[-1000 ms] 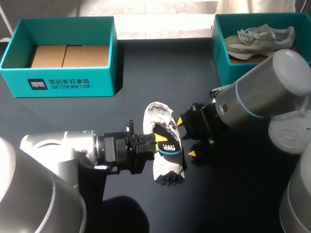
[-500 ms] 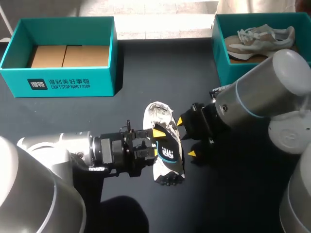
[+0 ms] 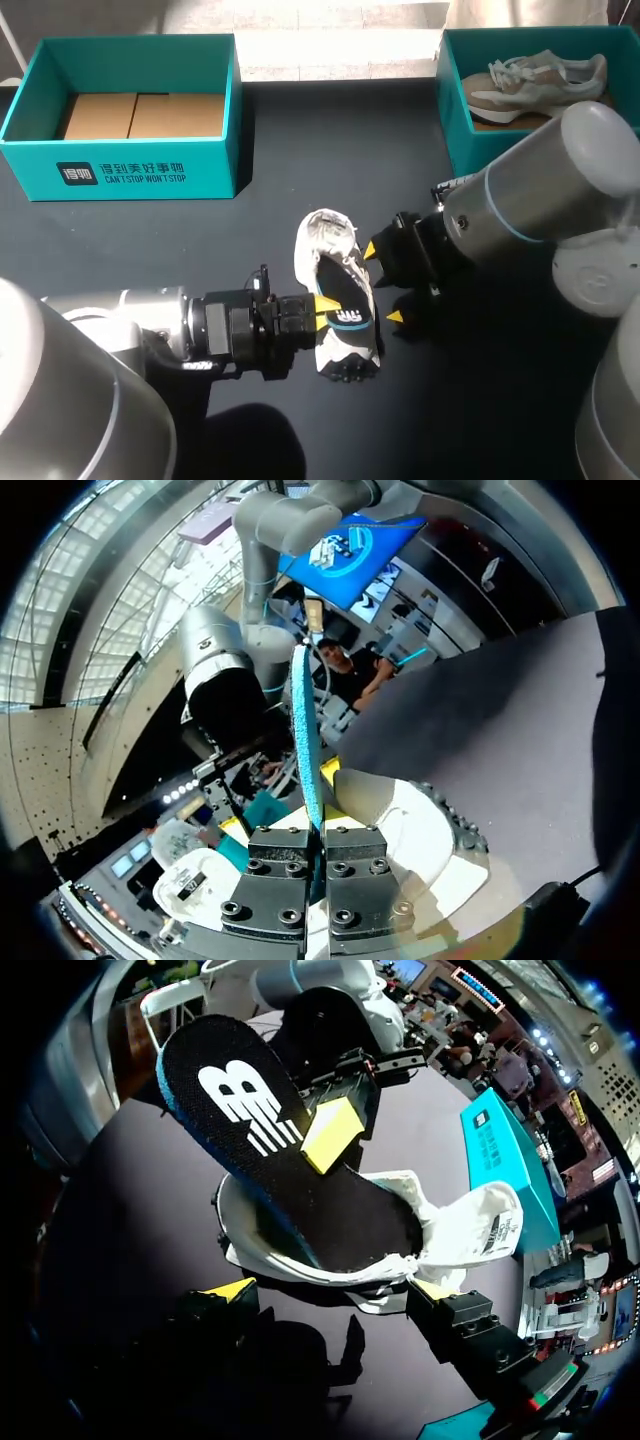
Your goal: Take the shoe out of the shoebox, open the shoe tongue, remove and reinsert the insole, then place the shoe into the shoebox
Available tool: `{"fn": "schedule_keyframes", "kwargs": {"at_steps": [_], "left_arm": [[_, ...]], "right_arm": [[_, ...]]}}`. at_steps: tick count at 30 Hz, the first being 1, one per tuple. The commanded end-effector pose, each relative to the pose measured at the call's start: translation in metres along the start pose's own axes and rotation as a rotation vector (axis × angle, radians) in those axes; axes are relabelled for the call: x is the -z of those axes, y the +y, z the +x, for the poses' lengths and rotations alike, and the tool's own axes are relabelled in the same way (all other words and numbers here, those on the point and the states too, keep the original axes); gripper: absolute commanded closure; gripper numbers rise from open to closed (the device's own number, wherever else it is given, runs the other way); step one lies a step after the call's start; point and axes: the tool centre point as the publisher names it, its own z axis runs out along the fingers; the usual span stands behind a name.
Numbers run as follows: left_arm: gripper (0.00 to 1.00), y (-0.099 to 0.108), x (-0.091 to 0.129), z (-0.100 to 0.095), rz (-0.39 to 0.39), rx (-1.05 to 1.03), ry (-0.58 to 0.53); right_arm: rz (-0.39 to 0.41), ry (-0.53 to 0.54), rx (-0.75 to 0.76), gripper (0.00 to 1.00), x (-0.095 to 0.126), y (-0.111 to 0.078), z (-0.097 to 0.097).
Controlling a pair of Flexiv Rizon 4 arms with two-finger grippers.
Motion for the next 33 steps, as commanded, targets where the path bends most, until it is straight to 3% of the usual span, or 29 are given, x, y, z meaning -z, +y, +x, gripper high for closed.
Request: {"fn": "schedule_keyframes", "kwargs": {"at_steps": [1, 7, 15, 16, 18, 19, 21, 29, 31, 33], "left_arm": [[1.0, 0.014, -0.011, -0.003, -0.006, -0.002, -0.008], [1.0, 0.03, -0.004, -0.01, -0.04, -0.016, -0.028], [1.0, 0.035, 0.004, -0.007, -0.067, -0.008, -0.032], [0.95, 0.032, 0.004, -0.007, -0.066, -0.006, -0.032], [0.71, 0.025, 0.004, -0.008, -0.06, -0.013, -0.033], [0.64, 0.021, 0.003, -0.009, -0.053, -0.022, -0.033], [0.62, 0.016, 0.004, -0.011, -0.048, -0.032, -0.031], [0.7, -0.003, 0.0, -0.016, -0.008, -0.055, -0.031], [0.75, -0.005, -0.002, -0.013, -0.002, -0.059, -0.023], [0.91, -0.007, -0.006, -0.009, 0.001, -0.056, -0.019]], "right_arm": [[0.0, -0.002, 0.0, 0.0, 0.0, 0.0, 0.001], [0.0, -0.002, 0.0, 0.0, 0.0, 0.0, 0.001], [0.0, -0.002, 0.0, 0.0, 0.0, 0.0, 0.001], [0.0, -0.002, 0.0, 0.0, 0.0, 0.0, 0.001], [0.0, -0.002, 0.0, 0.0, 0.0, 0.0, 0.001], [0.0, -0.002, 0.0, 0.0, 0.0, 0.0, 0.001], [0.0, -0.002, 0.0, 0.0, 0.0, 0.0, 0.001], [0.0, -0.002, 0.0, 0.0, 0.0, 0.0, 0.001], [0.0, -0.002, 0.0, 0.0, 0.0, 0.0, 0.001], [0.0, -0.002, 0.0, 0.0, 0.0, 0.0, 0.001]]}}
